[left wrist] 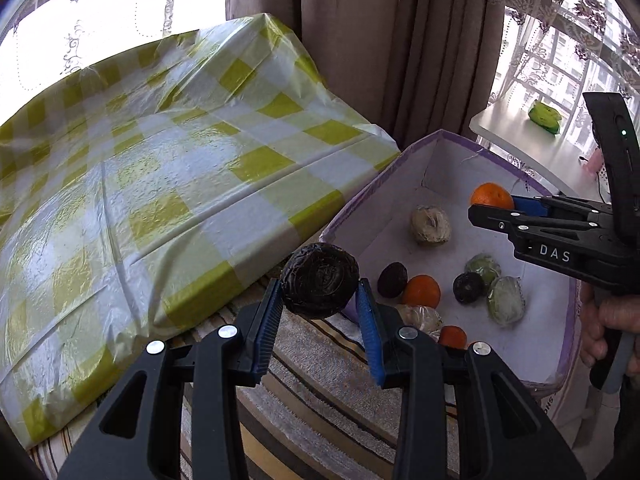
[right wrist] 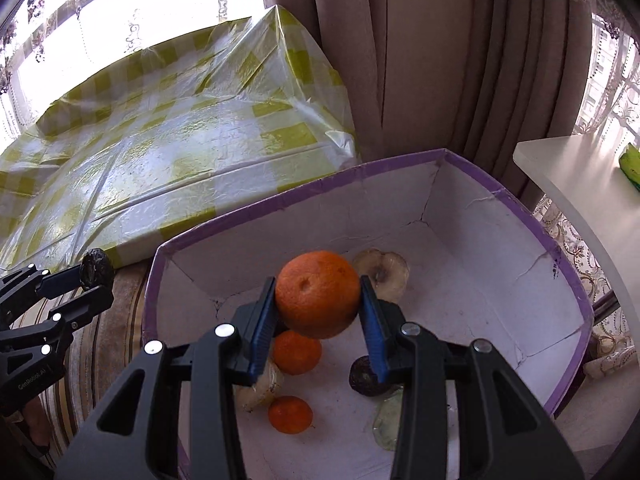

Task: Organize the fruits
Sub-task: 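Carry the dried fruit and orange over the white box with both tools, then open the right tool to drop the orange while the left tool releases the dried fruit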

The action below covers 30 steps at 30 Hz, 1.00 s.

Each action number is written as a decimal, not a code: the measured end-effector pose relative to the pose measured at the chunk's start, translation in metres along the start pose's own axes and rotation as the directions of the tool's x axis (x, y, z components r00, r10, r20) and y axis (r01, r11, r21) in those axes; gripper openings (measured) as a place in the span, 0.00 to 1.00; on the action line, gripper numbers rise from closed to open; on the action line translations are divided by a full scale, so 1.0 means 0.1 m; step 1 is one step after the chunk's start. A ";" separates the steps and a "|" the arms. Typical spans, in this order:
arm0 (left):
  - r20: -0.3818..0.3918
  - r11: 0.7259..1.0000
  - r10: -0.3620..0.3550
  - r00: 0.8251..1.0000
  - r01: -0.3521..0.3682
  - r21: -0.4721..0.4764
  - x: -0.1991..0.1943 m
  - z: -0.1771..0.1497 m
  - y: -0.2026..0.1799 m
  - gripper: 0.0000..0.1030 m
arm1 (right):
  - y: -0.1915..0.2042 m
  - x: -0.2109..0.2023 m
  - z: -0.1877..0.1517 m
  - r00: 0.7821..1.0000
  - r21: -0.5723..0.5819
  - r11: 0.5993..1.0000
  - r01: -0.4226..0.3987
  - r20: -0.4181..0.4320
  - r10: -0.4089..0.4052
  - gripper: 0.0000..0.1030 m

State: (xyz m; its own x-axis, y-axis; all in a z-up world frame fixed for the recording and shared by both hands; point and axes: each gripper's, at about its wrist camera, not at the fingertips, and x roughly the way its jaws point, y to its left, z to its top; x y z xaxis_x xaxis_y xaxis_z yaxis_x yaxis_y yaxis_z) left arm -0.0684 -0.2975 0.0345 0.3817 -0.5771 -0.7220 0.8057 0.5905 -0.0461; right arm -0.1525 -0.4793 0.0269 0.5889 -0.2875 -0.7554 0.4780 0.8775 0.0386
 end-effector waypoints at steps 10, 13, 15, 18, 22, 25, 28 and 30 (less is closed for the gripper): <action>-0.099 0.973 -0.128 0.987 0.145 0.182 0.35 0.07 -0.71 0.34 | -0.40 0.15 -0.15 0.986 -0.030 0.989 0.142 -0.082 -0.144 0.39; -0.153 0.957 -0.152 0.977 0.184 0.222 0.49 0.06 -0.87 0.34 | -0.42 0.21 -0.18 0.978 -0.064 0.983 0.174 -0.103 -0.180 0.39; -0.188 0.948 -0.161 0.969 0.205 0.244 0.57 0.06 -0.95 0.34 | -0.43 0.25 -0.19 0.974 -0.078 0.979 0.187 -0.114 -0.195 0.39; -0.238 0.938 -0.178 0.955 0.237 0.252 0.69 0.04 -1.01 0.34 | -0.43 0.31 -0.21 0.971 -0.089 0.978 0.191 -0.129 -0.201 0.39; -0.291 0.925 -0.189 0.938 0.270 0.269 0.80 0.01 -1.10 0.34 | -0.43 0.39 -0.23 0.966 -0.111 0.974 0.200 -0.142 -0.214 0.39; -0.327 0.919 -0.184 0.927 0.281 0.277 0.90 -0.01 -1.14 0.34 | -0.42 0.45 -0.24 0.962 -0.128 0.972 0.199 -0.166 -0.218 0.39; -0.357 0.916 -0.179 0.917 0.288 0.281 0.98 -0.01 -1.17 0.34 | -0.44 0.53 -0.28 0.949 -0.151 0.965 0.216 -0.201 -0.244 0.39; -0.371 0.914 -0.176 0.912 0.291 0.281 1.03 -0.01 -1.18 0.34 | -0.45 0.56 -0.32 0.946 -0.151 0.964 0.218 -0.211 -0.247 0.39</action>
State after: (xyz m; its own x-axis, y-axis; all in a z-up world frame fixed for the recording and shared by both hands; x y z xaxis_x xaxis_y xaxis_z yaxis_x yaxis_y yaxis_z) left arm -0.1249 -0.4259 -0.0349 0.0379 -0.4209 -0.9063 0.9752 0.2135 -0.0583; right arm -0.1619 -0.5231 -0.0379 0.3016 -0.4078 -0.8618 0.4905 0.8415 -0.2265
